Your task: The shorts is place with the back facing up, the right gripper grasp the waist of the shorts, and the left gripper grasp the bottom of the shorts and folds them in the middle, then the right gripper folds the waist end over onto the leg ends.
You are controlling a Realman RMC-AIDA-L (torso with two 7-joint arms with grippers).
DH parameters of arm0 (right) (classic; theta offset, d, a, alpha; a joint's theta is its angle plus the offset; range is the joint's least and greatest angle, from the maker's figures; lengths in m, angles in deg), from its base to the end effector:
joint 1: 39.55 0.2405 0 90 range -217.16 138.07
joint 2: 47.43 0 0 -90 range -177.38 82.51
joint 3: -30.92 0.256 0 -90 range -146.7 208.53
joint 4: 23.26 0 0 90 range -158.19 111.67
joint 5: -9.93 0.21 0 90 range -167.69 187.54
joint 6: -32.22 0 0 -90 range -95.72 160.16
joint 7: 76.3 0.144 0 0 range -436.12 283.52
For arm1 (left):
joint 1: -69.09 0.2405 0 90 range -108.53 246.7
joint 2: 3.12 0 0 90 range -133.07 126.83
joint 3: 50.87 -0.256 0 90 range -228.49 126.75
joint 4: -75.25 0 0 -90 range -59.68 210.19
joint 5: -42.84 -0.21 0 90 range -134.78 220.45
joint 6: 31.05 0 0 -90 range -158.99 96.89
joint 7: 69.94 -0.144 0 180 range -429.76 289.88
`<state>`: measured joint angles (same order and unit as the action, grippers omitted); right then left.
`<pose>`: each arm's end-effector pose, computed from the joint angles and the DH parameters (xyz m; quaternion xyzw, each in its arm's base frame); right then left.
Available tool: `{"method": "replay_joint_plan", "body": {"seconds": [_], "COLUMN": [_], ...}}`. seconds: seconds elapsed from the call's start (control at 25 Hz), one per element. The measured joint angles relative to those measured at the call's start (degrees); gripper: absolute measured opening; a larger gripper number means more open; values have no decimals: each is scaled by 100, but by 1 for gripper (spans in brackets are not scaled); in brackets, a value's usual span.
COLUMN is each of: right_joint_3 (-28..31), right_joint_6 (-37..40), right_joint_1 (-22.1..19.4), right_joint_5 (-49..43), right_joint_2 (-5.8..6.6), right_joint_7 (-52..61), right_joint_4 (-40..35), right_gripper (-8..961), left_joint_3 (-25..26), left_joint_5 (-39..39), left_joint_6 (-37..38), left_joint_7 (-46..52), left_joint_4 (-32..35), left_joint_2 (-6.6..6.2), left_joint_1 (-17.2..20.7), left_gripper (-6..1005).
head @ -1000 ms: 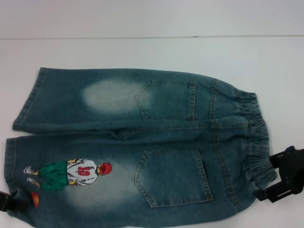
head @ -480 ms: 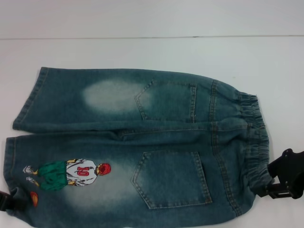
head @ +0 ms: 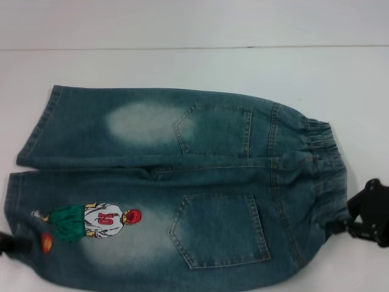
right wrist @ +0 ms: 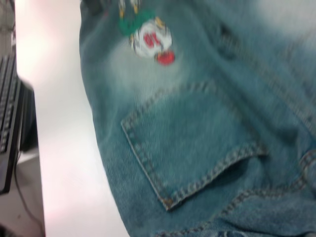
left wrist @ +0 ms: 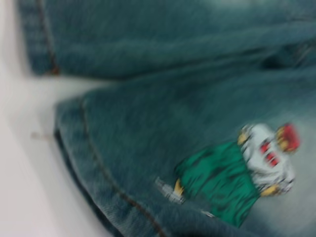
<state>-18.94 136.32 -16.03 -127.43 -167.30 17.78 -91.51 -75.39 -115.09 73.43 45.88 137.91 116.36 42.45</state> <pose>0.2723 0.2887 0.0400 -0.9799 0.1928 -0.0227 0.0452 -0.3401 0.2682 0.0752 -0.8361 -0.5346 0.0314 0.1195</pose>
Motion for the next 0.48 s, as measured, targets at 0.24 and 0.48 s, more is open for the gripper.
{"method": "replay_joint_plan", "body": {"seconds": [0.24, 0.48], "right_joint_3": [1001, 1649], "right_joint_6": [-66, -455], "right_joint_1": [-136, -23], "right_joint_5": [578, 889], "right_joint_2": [42, 40], "right_joint_7": [-37, 173], "right_joint_4": [-236, -200], "right_gripper": [72, 62], "left_joint_3": [602, 595], "left_joint_5": [825, 1467], "left_joint_6": [320, -172], "left_joint_7": [-169, -147], "left_joint_4": [158, 119], "left_joint_2": [-190, -188], "left_joint_1": [-41, -222], "left_gripper": [43, 47]}}
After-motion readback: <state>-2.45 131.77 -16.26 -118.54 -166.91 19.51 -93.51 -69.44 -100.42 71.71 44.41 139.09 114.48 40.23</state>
